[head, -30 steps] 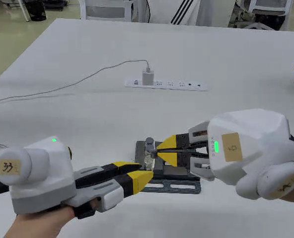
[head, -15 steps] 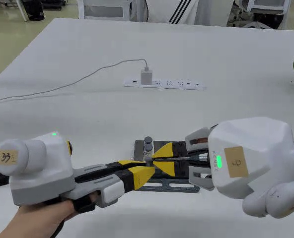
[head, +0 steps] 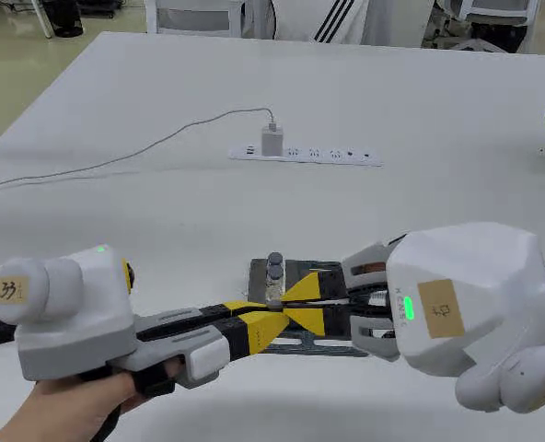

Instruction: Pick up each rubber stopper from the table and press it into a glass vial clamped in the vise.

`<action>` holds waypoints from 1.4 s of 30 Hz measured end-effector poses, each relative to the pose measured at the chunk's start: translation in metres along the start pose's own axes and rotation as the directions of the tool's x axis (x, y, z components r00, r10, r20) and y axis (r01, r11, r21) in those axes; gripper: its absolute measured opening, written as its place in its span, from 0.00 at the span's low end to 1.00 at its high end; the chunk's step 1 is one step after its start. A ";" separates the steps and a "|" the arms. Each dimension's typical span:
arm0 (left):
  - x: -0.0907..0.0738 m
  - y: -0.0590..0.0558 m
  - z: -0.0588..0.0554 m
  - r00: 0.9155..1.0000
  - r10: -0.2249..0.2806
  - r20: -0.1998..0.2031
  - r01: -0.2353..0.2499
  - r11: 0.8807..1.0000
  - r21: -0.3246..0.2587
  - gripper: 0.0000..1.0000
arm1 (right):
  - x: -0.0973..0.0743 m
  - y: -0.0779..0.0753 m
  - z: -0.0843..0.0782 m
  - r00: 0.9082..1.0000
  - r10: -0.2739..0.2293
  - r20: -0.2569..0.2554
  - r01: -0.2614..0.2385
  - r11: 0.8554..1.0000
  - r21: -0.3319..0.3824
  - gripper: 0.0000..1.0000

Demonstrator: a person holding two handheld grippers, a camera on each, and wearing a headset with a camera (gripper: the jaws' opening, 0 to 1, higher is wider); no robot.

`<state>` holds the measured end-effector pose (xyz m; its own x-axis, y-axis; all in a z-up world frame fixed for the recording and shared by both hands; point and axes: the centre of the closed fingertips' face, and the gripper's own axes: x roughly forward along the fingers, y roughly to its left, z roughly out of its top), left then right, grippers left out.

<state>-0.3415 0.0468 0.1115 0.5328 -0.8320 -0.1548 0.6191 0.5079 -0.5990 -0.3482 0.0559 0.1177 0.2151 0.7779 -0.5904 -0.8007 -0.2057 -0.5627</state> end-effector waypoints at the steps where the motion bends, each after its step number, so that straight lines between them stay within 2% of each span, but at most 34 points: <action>1: 0.000 0.000 0.000 1.000 0.000 0.000 0.000 1.000 -0.002 0.04 | 0.000 0.000 0.000 1.000 0.000 -0.001 0.000 1.000 0.002 0.00; 9: -0.001 0.000 0.000 1.000 -0.006 0.001 0.006 1.000 -0.015 0.04 | -0.001 0.000 0.000 1.000 0.000 0.004 0.000 1.000 0.008 0.00; 14: -0.001 0.001 -0.003 1.000 -0.005 -0.016 0.005 1.000 0.009 0.04 | -0.001 0.004 0.000 1.000 0.015 0.004 -0.015 1.000 0.018 0.00; 16: -0.001 0.001 -0.006 0.999 0.000 -0.035 0.001 0.999 0.033 0.04 | -0.001 0.006 -0.001 1.000 0.024 0.001 -0.024 0.999 0.032 0.00; 19: 0.000 0.000 -0.009 0.999 0.007 -0.053 -0.003 0.998 0.064 0.04 | 0.000 0.007 -0.004 1.000 0.025 -0.004 -0.025 0.997 0.078 0.01; 21: 0.000 0.001 -0.013 0.997 0.015 -0.073 -0.008 0.995 0.096 0.03 | -0.002 0.004 -0.004 1.000 0.027 0.006 -0.028 0.994 0.105 0.10; 23: 0.000 0.002 -0.015 0.996 0.018 -0.086 -0.008 0.994 0.114 0.04 | -0.004 0.004 -0.003 0.999 0.039 0.028 -0.044 0.985 0.166 0.20; 25: -0.001 0.004 -0.015 0.995 0.022 -0.094 -0.009 0.991 0.132 0.03 | -0.007 0.003 -0.006 0.999 0.049 0.023 -0.053 0.976 0.211 0.28; 28: -0.002 0.006 -0.017 0.993 0.031 -0.110 -0.011 0.985 0.173 0.04 | -0.008 0.006 -0.006 0.996 0.081 0.038 -0.088 0.959 0.268 0.32; 30: -0.002 0.007 -0.019 0.991 0.039 -0.130 -0.011 0.977 0.213 0.04 | -0.009 0.011 -0.007 0.993 0.111 0.043 -0.119 0.937 0.328 0.30; 32: -0.002 0.006 -0.021 0.988 0.045 -0.149 -0.006 0.968 0.251 0.04 | -0.009 0.010 -0.006 0.992 0.116 0.057 -0.129 0.930 0.343 0.30; 34: -0.003 0.006 -0.023 0.984 0.055 -0.170 -0.001 0.953 0.302 0.04 | -0.009 0.014 -0.005 0.987 0.142 0.069 -0.158 0.906 0.392 0.30; 35: -0.002 0.004 -0.024 0.982 0.056 -0.183 0.010 0.941 0.339 0.04 | -0.008 0.015 -0.005 0.985 0.157 0.066 -0.170 0.890 0.423 0.31; 36: -0.003 0.004 -0.026 0.979 0.060 -0.196 0.014 0.935 0.353 0.04 | -0.008 0.014 -0.006 0.985 0.160 0.065 -0.172 0.890 0.422 0.31; 37: -0.002 0.004 -0.027 0.976 0.062 -0.209 0.022 0.926 0.377 0.04 | -0.007 0.018 -0.006 0.981 0.183 0.069 -0.195 0.876 0.442 0.30; 39: -0.003 0.005 -0.030 0.969 0.074 -0.237 0.037 0.902 0.431 0.04 | -0.006 0.020 -0.006 0.978 0.197 0.074 -0.209 0.865 0.456 0.31; 40: -0.003 0.005 -0.031 0.965 0.080 -0.249 0.049 0.881 0.470 0.04 | -0.005 0.024 -0.007 0.973 0.218 0.072 -0.226 0.854 0.468 0.31; 41: -0.003 0.004 -0.032 0.962 0.082 -0.260 0.056 0.873 0.484 0.04 | -0.003 0.025 -0.008 0.974 0.218 0.068 -0.224 0.855 0.468 0.30; 42: -0.003 0.004 -0.033 0.957 0.088 -0.277 0.070 0.854 0.516 0.04 | -0.002 0.028 -0.009 0.972 0.226 0.066 -0.231 0.856 0.462 0.28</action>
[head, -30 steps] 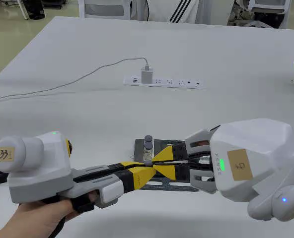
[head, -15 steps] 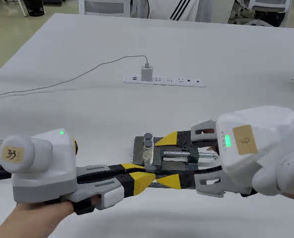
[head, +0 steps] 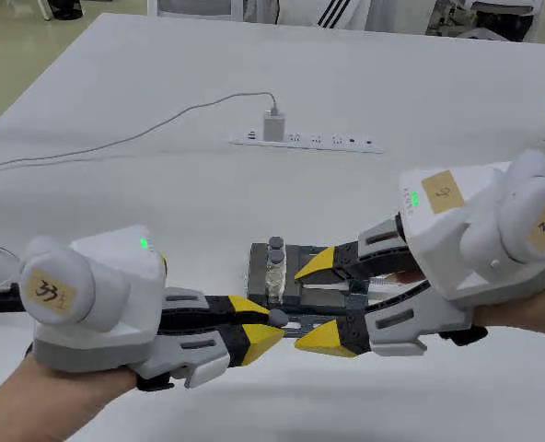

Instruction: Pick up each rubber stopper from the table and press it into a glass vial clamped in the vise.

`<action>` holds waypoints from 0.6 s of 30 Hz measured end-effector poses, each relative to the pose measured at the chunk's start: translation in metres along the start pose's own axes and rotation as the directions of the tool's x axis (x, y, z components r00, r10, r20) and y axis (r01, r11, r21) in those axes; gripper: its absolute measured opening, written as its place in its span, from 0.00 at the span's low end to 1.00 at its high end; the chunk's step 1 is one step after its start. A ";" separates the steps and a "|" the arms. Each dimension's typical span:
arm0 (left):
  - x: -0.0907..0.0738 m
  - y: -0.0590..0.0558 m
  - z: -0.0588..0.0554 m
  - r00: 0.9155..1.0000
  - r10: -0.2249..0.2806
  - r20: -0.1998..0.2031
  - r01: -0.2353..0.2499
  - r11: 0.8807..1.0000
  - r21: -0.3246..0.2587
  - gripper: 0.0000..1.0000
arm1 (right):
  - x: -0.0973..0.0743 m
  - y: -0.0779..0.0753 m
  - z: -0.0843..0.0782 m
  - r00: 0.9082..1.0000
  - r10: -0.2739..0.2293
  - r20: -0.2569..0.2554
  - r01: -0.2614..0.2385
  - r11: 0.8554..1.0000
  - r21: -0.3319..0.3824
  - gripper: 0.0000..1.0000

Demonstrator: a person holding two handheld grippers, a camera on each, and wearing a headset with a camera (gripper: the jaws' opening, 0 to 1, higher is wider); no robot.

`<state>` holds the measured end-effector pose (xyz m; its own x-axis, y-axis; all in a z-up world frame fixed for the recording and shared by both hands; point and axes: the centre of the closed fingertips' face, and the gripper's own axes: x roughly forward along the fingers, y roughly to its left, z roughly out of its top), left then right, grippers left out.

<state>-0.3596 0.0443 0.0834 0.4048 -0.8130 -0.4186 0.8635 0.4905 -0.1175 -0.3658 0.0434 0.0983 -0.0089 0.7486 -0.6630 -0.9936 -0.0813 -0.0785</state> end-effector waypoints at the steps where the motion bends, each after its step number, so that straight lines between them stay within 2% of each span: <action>1: 0.000 0.000 0.000 1.000 0.001 -0.008 -0.001 1.000 0.028 0.04 | 0.001 0.001 -0.001 1.000 0.005 -0.003 -0.005 1.000 0.003 0.26; 5: 0.000 -0.002 0.000 0.999 -0.009 -0.044 0.013 0.995 0.094 0.04 | 0.006 0.006 -0.003 1.000 0.025 -0.010 -0.025 1.000 0.014 0.24; 10: 0.000 -0.001 -0.004 0.995 -0.013 -0.099 0.034 0.978 0.205 0.04 | 0.011 0.009 -0.004 0.999 0.042 -0.017 -0.041 0.999 0.021 0.21; 14: 0.000 -0.002 -0.006 0.992 -0.021 -0.126 0.051 0.970 0.237 0.04 | 0.013 0.009 -0.005 0.999 0.045 -0.025 -0.044 0.999 0.015 0.18; 18: 0.002 -0.005 -0.008 0.987 -0.030 -0.160 0.074 0.957 0.280 0.04 | 0.016 0.010 -0.007 0.998 0.052 -0.040 -0.052 0.999 0.005 0.18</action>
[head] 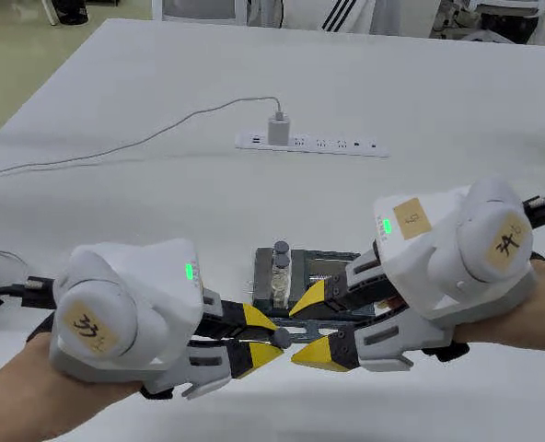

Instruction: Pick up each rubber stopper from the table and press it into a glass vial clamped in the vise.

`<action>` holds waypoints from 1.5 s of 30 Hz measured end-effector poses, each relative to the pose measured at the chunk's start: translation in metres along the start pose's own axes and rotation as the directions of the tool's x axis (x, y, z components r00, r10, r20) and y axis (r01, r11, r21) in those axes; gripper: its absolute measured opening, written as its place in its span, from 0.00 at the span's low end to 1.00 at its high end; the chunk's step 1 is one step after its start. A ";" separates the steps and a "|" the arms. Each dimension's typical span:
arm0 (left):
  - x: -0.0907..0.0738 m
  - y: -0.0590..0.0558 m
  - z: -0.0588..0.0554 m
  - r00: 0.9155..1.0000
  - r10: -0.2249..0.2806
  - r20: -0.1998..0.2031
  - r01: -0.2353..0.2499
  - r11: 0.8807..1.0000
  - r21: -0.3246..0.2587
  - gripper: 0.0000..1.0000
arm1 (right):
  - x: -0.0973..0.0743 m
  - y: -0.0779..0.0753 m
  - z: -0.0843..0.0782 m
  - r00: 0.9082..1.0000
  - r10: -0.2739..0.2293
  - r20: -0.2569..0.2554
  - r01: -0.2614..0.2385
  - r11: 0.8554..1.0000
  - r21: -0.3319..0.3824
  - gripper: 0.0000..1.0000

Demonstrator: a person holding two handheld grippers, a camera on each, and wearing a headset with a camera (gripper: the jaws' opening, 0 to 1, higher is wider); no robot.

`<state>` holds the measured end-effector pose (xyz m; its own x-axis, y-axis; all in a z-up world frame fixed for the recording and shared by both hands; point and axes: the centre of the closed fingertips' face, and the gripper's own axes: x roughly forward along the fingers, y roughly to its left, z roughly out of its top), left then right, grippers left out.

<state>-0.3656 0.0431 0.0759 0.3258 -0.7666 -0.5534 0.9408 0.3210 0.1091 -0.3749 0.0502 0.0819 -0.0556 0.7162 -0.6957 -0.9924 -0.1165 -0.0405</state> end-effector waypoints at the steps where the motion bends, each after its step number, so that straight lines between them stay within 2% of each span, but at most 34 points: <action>1: 0.000 -0.001 0.000 1.000 -0.003 -0.003 0.003 1.000 0.010 0.04 | 0.000 0.000 0.000 1.000 0.003 0.000 -0.003 1.000 0.000 0.17; 5: 0.002 -0.003 0.000 1.000 -0.016 -0.012 0.016 1.000 0.020 0.04 | 0.004 0.003 -0.001 1.000 0.013 -0.011 -0.013 1.000 -0.011 0.13; 18: 0.004 -0.005 -0.002 0.999 -0.033 -0.031 0.034 0.999 0.026 0.04 | 0.006 0.005 -0.002 0.999 0.027 -0.037 -0.029 0.998 -0.052 0.09; 28: 0.004 -0.006 -0.002 0.999 -0.038 -0.025 0.038 0.999 0.002 0.04 | 0.006 0.005 -0.003 0.999 0.025 -0.047 -0.029 0.997 -0.074 0.08; 32: 0.004 -0.005 -0.002 0.999 -0.038 -0.021 0.037 0.999 -0.033 0.04 | 0.007 0.005 -0.002 0.999 0.023 -0.048 -0.027 0.996 -0.088 0.08; 36: 0.003 -0.006 -0.002 0.999 -0.041 -0.020 0.040 0.998 -0.042 0.04 | 0.007 0.006 -0.002 0.998 0.025 -0.051 -0.030 0.995 -0.100 0.08; 45: 0.006 -0.011 -0.002 0.998 -0.047 -0.045 0.049 0.998 0.046 0.04 | 0.006 0.007 -0.005 0.996 0.050 -0.074 -0.056 0.995 -0.081 0.07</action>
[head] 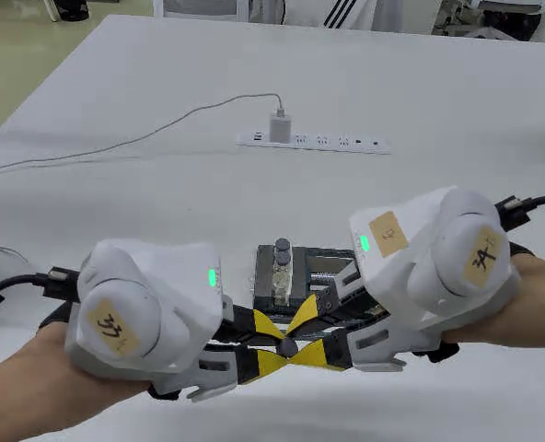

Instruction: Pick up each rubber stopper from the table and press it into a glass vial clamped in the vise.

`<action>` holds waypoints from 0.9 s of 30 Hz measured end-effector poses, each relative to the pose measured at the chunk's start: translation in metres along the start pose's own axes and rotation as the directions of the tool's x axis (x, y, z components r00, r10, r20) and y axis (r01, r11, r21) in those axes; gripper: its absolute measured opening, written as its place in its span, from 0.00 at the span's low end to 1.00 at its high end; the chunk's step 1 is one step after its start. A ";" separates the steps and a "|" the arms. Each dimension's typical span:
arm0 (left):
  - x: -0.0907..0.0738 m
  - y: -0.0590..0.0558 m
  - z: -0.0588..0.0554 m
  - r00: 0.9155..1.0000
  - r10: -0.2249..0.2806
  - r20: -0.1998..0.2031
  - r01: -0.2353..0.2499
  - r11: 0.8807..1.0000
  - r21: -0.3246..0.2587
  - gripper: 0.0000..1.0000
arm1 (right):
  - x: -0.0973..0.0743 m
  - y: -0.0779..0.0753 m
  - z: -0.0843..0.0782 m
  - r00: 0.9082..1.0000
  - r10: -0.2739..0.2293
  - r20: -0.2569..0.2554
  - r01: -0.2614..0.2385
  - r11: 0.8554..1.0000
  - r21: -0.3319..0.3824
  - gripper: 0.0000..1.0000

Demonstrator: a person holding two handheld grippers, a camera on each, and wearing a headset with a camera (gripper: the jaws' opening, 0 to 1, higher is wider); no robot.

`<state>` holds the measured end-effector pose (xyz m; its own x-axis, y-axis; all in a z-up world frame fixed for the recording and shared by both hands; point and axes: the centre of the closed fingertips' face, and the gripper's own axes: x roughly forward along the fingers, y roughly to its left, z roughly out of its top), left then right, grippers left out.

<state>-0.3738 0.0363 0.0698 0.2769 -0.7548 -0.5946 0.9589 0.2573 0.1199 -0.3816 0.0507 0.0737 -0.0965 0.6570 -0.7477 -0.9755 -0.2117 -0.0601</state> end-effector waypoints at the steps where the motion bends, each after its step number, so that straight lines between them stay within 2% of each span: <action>1: 0.000 0.000 0.000 1.000 0.000 -0.005 0.000 1.000 0.008 0.04 | 0.000 0.000 0.000 1.000 0.001 -0.002 -0.001 1.000 0.002 0.07; 8: 0.000 0.002 0.000 1.000 0.005 -0.013 -0.005 0.999 0.037 0.04 | 0.000 -0.002 -0.001 1.000 -0.001 -0.007 0.001 1.000 0.005 0.07; 14: 0.000 0.004 0.000 1.000 0.014 0.002 -0.014 1.000 0.002 0.04 | 0.000 -0.003 -0.001 1.000 -0.001 -0.010 0.001 1.000 -0.011 0.06; 21: 0.000 0.004 -0.002 0.998 0.029 0.047 -0.025 0.997 -0.079 0.04 | 0.000 -0.003 -0.002 1.000 0.007 -0.014 -0.008 1.000 -0.012 0.06; 24: -0.001 0.006 -0.003 0.997 0.042 0.067 -0.034 0.991 -0.127 0.05 | 0.000 -0.004 -0.002 1.000 0.010 -0.013 -0.010 1.000 0.010 0.06; 27: -0.004 0.010 -0.007 0.994 0.075 0.086 -0.058 0.981 -0.188 0.08 | 0.000 -0.005 -0.004 1.000 0.010 -0.015 -0.010 0.999 0.033 0.06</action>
<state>-0.3653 0.0461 0.0678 0.3524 -0.7822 -0.5138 0.9124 0.4093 0.0027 -0.3757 0.0487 0.0713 -0.1036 0.6434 -0.7585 -0.9805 -0.1943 -0.0309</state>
